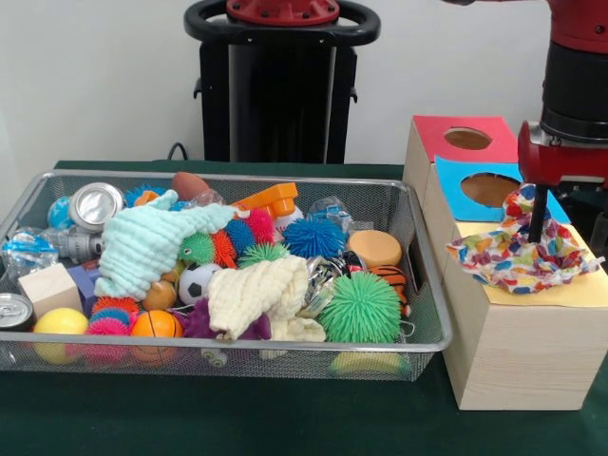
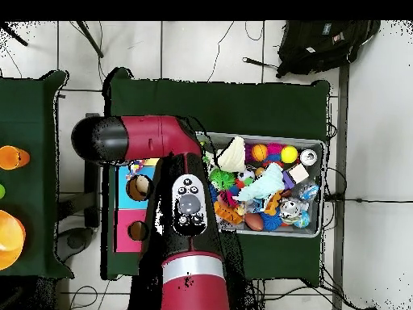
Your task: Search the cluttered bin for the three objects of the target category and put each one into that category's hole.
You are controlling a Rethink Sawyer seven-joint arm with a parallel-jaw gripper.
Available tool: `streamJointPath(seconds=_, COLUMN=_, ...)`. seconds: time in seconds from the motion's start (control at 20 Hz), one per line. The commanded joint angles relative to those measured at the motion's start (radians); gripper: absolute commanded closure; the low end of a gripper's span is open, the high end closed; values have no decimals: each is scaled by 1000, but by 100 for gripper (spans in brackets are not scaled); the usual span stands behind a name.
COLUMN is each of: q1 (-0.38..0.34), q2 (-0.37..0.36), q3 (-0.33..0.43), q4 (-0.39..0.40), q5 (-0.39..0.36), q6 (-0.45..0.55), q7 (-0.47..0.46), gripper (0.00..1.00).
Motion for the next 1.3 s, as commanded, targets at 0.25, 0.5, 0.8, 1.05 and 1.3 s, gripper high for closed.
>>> streamJointPath(seconds=0.25, q1=-33, q2=-8, q3=31, q4=56, q5=8, q6=169, q7=54, gripper=0)
streamJointPath(seconds=0.5, q1=-53, q2=-30, q3=29, q4=30, q5=2, q6=235, q7=24, gripper=0)
streamJointPath(seconds=0.8, q1=-74, q2=-25, q3=37, q4=-25, q5=-2, q6=298, q7=12, gripper=0)
streamJointPath(seconds=1.05, q1=-89, q2=-27, q3=46, q4=-46, q5=-4, q6=329, q7=8, gripper=0)
streamJointPath(seconds=1.3, q1=-102, q2=-26, q3=53, q4=-43, q5=-1, q6=297, q7=15, gripper=100)
